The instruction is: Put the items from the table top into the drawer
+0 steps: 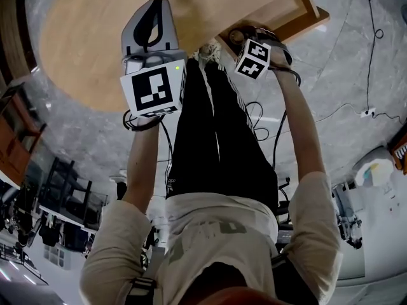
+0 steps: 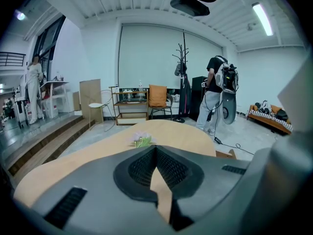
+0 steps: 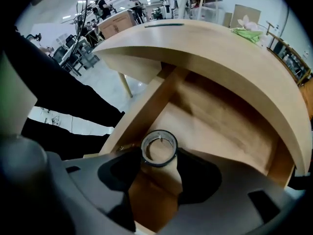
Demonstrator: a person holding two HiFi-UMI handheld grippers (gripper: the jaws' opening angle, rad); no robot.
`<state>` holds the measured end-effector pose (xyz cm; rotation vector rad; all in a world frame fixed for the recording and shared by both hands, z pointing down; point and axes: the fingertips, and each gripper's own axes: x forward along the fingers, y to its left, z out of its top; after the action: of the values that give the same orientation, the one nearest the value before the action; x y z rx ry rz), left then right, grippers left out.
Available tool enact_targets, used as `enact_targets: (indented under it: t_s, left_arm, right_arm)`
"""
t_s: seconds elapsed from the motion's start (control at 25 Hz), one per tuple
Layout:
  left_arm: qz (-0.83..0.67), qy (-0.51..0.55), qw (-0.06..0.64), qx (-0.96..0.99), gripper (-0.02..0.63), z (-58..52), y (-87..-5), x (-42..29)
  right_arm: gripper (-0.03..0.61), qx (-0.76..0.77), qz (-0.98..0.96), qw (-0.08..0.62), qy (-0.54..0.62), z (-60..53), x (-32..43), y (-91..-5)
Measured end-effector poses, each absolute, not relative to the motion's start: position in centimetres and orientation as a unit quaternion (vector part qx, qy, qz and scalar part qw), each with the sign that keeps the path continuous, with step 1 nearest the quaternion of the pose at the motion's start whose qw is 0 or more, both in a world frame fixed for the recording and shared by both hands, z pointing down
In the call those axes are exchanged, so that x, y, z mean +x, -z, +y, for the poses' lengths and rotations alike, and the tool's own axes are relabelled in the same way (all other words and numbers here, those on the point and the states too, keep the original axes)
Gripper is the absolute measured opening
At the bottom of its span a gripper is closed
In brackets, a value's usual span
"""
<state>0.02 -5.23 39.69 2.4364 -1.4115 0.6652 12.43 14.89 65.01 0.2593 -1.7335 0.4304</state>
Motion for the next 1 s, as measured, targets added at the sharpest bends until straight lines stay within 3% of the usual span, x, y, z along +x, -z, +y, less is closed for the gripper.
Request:
enact_targets:
  t_s: [0.16,0.36,0.68,0.72,0.8,0.84,1.0]
  left_arm:
    - [-0.494,-0.222,0.134,0.830,0.008,-5.3,-39.8,-0.8]
    - [-0.498,-0.219,0.135,0.828,0.008,-5.6,-39.7,-1.2]
    - [-0.504,-0.211,0.135,0.827,0.008,-5.8,-38.9,-1.3]
    - [-0.505,-0.208,0.135,0.827,0.008,-5.9,-38.7,-1.4]
    - [-0.508,-0.205,0.134,0.826,0.008,-6.0,-38.3,-1.6]
    - [-0.510,-0.203,0.134,0.825,0.008,-6.0,-37.9,-1.8]
    - [-0.521,-0.181,0.130,0.824,0.008,-6.3,-35.4,-2.3]
  right_arm:
    - [0.238,0.137,-0.748,0.618,-0.199,14.7,12.0,-65.5]
    - [0.291,0.186,-0.741,0.607,-0.218,14.4,12.3,-65.5]
    - [0.288,0.247,-0.757,0.562,-0.223,12.1,12.8,-61.9]
    - [0.265,0.282,-0.763,0.538,-0.222,10.8,12.8,-60.5]
    - [0.039,0.371,-0.768,0.474,-0.220,7.6,13.2,-56.6]
    - [0.005,0.415,-0.767,0.435,-0.225,6.0,13.4,-54.3]
    - [0.005,0.545,-0.757,0.263,-0.246,1.4,14.3,-45.0]
